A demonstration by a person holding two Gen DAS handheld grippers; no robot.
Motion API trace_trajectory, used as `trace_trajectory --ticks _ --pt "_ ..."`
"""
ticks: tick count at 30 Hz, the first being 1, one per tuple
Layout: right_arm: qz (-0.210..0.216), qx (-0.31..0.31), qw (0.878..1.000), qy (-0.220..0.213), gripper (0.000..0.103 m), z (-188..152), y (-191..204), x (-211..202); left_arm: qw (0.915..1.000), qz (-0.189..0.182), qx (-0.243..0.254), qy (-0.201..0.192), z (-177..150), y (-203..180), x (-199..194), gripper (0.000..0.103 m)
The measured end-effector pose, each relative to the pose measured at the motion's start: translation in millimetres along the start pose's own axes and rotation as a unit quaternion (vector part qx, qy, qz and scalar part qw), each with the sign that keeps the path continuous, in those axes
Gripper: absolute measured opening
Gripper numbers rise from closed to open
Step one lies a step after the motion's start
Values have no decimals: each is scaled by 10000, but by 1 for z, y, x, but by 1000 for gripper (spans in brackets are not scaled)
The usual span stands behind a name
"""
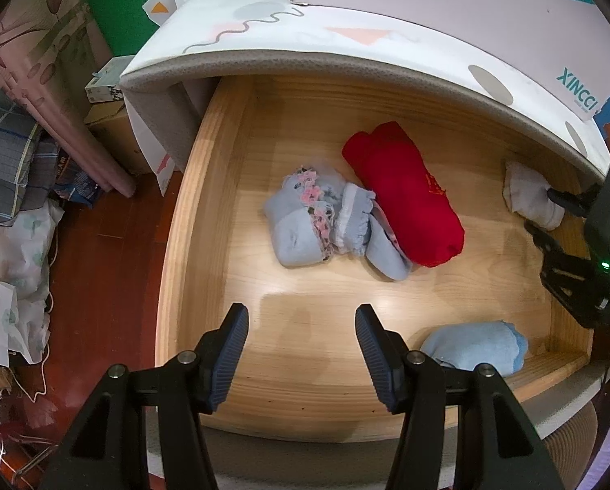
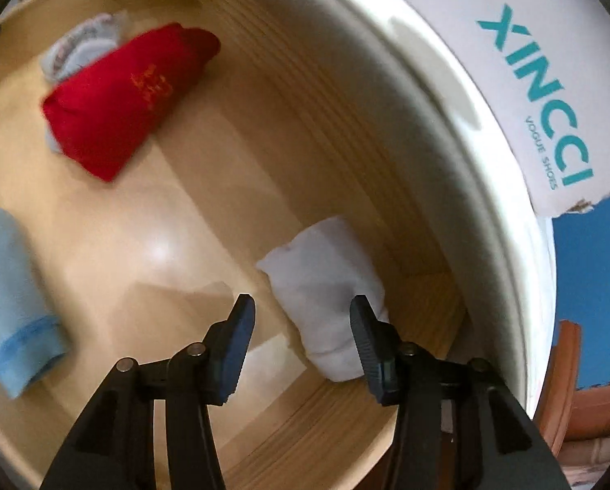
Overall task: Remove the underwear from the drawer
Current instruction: 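Grasp the white sock with the right gripper and lift it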
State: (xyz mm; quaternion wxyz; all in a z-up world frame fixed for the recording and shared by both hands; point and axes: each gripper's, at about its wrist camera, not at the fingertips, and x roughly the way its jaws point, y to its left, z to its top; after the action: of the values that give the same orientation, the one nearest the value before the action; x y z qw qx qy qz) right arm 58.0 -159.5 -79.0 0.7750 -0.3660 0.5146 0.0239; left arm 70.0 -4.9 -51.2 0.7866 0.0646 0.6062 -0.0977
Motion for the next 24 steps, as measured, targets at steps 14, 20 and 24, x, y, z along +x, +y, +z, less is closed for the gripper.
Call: trace_trajectory --ticks 14,20,24 --pt "-1384 -509 9889 204 30 -5 10 44 10000 -57 -4 44 0 -2 3 56" --pt "-1391 -472 9888 248 27 -7 6 46 10000 -44 -23 41 0 -2 3 56" --pt "-930 -35 9951 321 26 4 -12 40 10000 -52 -31 34 -1 -2 2 56"
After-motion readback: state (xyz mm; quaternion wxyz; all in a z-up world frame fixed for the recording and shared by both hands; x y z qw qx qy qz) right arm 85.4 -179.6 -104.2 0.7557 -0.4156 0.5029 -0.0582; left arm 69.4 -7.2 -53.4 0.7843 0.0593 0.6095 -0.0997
